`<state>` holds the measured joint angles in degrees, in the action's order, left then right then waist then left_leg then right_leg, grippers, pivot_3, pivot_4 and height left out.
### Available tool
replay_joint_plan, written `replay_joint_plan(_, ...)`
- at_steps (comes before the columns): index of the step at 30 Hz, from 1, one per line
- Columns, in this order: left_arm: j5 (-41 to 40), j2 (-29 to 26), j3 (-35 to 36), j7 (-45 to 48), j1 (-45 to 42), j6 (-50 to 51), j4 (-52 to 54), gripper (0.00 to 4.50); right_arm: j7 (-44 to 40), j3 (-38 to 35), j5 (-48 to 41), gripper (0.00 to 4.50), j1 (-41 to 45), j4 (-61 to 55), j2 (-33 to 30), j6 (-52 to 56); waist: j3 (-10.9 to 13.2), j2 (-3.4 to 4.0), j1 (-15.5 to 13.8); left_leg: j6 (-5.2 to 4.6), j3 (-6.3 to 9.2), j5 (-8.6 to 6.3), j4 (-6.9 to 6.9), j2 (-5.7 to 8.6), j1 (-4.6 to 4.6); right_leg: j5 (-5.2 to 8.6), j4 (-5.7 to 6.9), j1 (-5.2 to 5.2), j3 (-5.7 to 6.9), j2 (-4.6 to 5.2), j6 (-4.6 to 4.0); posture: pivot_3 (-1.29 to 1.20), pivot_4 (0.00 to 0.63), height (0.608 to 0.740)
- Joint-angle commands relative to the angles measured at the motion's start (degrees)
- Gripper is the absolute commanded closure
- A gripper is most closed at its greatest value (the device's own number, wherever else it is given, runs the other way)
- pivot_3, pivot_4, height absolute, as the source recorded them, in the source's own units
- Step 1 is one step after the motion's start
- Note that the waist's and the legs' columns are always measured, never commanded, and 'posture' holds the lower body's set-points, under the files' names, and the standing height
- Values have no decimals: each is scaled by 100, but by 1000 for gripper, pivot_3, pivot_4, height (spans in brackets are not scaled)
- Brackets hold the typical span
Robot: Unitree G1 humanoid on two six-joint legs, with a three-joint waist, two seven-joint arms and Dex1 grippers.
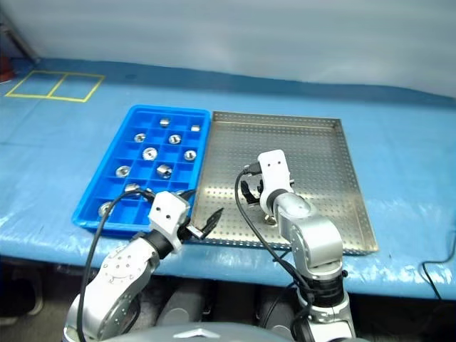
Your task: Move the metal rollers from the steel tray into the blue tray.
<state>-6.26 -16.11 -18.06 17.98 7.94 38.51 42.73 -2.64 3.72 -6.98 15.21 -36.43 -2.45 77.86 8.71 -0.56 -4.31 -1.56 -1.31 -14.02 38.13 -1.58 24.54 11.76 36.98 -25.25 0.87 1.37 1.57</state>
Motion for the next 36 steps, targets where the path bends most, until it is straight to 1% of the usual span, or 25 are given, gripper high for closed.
replay_joint_plan(1, -164, -137, -116, 237, -79, 40, 55, 66, 100, -75, -10, 35, -199, -553, 88, 351, -1, 1, 165, 0, -1, 0, 0, -1, -4, 0, 3, 1, -2, 0, 0, 84, 150, 740)
replay_joint_plan(4, -201, -179, -146, 260, -107, 44, 46, 66, 141, -120, -23, 35, -398, -735, 179, 597, -1, 1, 296, 0, -1, 0, -1, -3, -10, 2, 11, 2, -5, -5, -1, 78, 150, 740)
replay_joint_plan(7, -234, -216, -174, 295, -139, 52, 28, 66, 182, -86, -35, 35, -557, -855, 282, 779, -1, 1, 348, 2, -4, 3, 1, -2, -15, 2, 19, 1, -12, -4, -1, 69, 150, 740)
replay_joint_plan(13, -220, -235, -187, 311, -147, 38, 2, 66, 189, -41, -41, 35, -614, -915, 420, 888, -1, 0, 357, 0, -11, 5, 8, 0, -19, 1, 21, 4, -22, -1, 1, 78, 150, 740)
replay_joint_plan(31, -172, -245, -173, 267, -121, -2, -1, 66, 128, 1, -51, 35, -568, -782, 340, 816, -2, 0, 340, -2, -14, 6, 8, 3, -20, -3, 20, 6, -26, 1, 8, 103, 150, 740)
replay_joint_plan(36, -165, -229, -177, 233, -130, 8, 9, 66, 140, 28, -32, 35, -484, -639, 370, 617, -2, 0, 339, -2, -14, 6, 8, 3, -21, -4, 20, 7, -26, 0, 9, 114, 150, 740)
